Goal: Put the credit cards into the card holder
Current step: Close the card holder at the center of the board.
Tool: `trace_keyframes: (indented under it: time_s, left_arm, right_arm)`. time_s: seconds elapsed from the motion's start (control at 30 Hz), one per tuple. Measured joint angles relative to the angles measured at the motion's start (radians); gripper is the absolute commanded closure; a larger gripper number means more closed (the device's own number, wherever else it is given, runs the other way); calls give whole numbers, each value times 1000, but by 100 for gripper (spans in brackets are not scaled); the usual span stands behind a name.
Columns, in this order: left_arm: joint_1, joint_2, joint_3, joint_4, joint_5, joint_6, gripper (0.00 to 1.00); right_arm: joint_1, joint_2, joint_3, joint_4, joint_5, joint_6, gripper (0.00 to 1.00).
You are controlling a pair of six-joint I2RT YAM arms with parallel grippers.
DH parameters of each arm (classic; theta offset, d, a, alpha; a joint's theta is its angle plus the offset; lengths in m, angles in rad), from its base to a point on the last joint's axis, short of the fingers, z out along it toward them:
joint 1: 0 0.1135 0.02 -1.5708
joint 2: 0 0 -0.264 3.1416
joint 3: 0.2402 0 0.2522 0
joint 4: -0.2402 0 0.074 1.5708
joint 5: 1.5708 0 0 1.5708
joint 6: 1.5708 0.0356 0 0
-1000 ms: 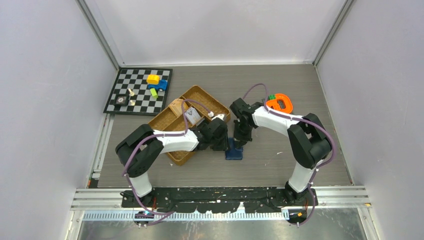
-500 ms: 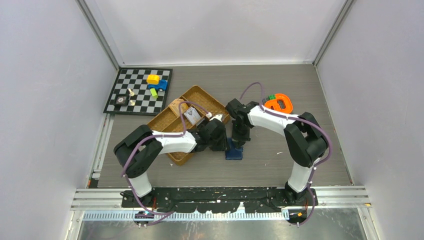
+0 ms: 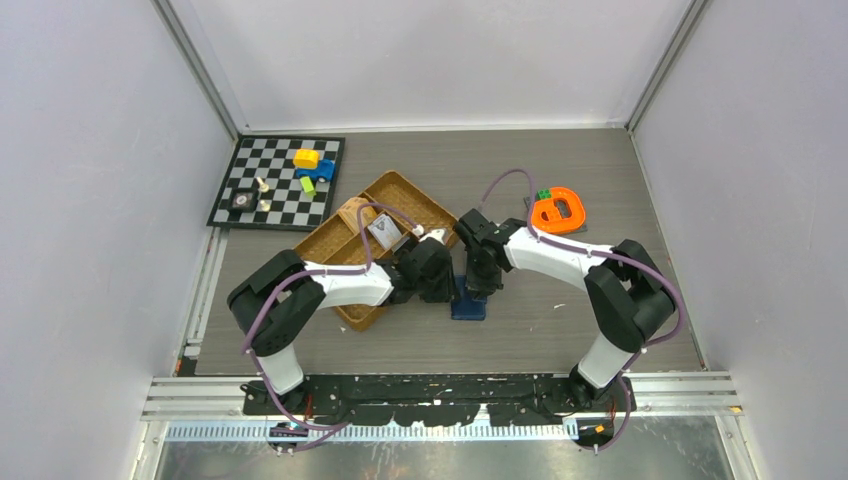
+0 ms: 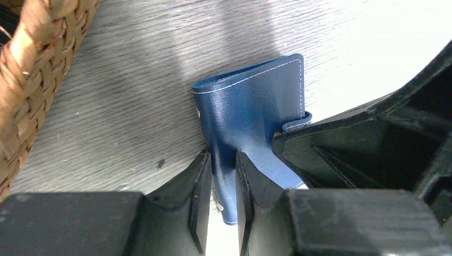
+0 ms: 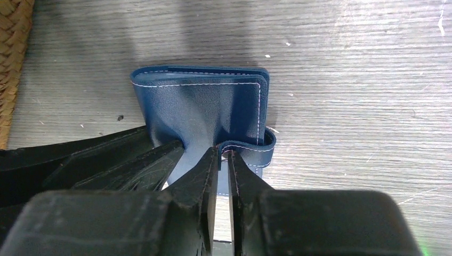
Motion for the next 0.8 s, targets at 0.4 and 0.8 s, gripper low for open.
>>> trace_keyframes:
  time_s: [0.4,0.8]
  left_arm:
    - [-1,1,0,4,0,0,78]
    - [-3,6,2,13,9,0,78]
  right_arm:
    - [8,-11,-10,0,12,0,86]
    - [10,-40,-11,0,32,-1,96]
